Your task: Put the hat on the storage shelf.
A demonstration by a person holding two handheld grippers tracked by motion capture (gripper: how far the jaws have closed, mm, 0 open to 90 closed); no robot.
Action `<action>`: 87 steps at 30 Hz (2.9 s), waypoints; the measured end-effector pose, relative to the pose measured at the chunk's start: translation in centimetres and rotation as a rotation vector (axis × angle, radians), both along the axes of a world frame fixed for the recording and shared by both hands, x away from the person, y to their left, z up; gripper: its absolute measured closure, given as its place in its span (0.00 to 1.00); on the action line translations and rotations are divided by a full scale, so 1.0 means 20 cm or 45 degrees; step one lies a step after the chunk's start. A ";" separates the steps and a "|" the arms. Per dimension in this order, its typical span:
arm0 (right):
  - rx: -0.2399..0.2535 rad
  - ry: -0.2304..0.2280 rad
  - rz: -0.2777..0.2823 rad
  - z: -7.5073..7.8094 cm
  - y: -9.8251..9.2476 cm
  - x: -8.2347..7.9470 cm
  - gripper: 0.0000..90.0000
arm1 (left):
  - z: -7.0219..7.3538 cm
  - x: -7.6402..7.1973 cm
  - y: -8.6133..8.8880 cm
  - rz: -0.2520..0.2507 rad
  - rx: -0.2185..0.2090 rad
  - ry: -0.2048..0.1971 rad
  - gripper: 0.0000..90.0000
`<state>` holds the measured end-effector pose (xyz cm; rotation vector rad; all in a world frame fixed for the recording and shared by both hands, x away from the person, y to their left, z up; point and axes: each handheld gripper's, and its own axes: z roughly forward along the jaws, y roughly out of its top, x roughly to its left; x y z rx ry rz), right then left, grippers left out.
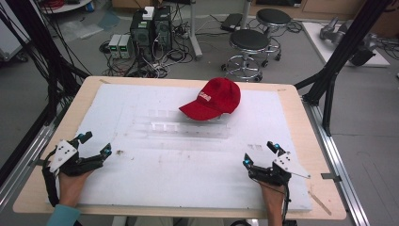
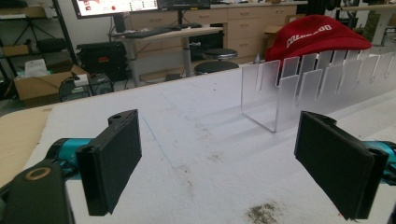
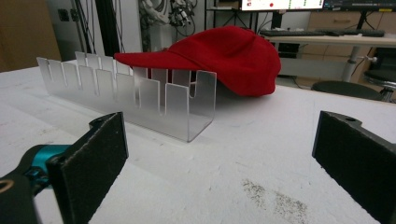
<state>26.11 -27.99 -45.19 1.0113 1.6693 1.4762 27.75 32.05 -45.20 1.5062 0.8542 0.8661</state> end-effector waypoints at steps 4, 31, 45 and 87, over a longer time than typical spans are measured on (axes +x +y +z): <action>0.016 0.020 -0.001 0.00 0.00 0.01 0.03 | 0.00 0.00 0.00 0.004 -0.002 0.005 0.17; -0.011 0.123 -0.022 0.14 0.02 0.13 0.02 | 0.00 0.00 0.01 0.019 -0.025 0.012 0.17; -0.054 0.162 0.006 0.47 0.13 0.37 0.03 | 0.00 0.01 0.01 0.027 -0.021 0.015 0.17; -0.158 0.628 0.039 0.50 0.26 1.23 0.06 | 0.00 0.00 -0.01 0.049 0.016 0.006 0.17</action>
